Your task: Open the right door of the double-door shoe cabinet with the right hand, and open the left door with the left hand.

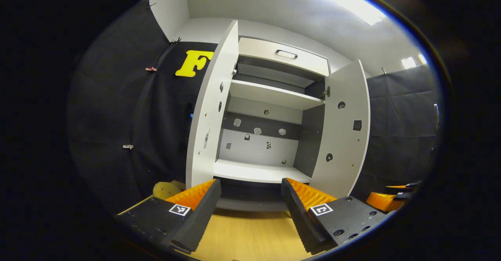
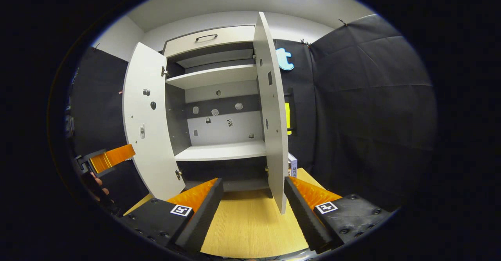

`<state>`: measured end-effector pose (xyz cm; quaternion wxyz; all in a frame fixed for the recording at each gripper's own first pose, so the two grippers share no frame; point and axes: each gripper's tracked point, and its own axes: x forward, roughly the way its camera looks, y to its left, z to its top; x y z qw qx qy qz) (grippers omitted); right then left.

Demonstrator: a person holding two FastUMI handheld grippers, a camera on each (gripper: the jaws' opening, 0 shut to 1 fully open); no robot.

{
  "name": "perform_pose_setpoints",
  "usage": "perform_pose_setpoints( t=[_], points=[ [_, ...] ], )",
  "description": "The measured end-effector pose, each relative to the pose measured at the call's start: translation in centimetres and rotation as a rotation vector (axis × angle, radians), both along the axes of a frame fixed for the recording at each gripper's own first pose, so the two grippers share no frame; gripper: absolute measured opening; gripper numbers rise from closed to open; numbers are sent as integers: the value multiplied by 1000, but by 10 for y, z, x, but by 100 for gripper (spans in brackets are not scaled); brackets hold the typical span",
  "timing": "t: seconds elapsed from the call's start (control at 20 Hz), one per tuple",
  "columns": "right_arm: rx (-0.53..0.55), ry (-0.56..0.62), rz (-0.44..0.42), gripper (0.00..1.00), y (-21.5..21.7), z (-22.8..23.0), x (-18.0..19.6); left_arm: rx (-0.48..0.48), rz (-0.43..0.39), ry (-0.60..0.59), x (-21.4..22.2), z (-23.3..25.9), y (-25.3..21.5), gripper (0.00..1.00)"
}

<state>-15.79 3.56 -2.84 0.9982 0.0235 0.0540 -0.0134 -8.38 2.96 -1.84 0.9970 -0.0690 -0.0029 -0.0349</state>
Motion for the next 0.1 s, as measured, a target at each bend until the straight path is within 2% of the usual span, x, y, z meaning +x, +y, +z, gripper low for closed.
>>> perform_pose_setpoints(
  t=[0.1],
  points=[
    [-2, 4, 7, 98, 5, -3, -3, 20, -5, 14, -2, -5, 0, 95]
  ],
)
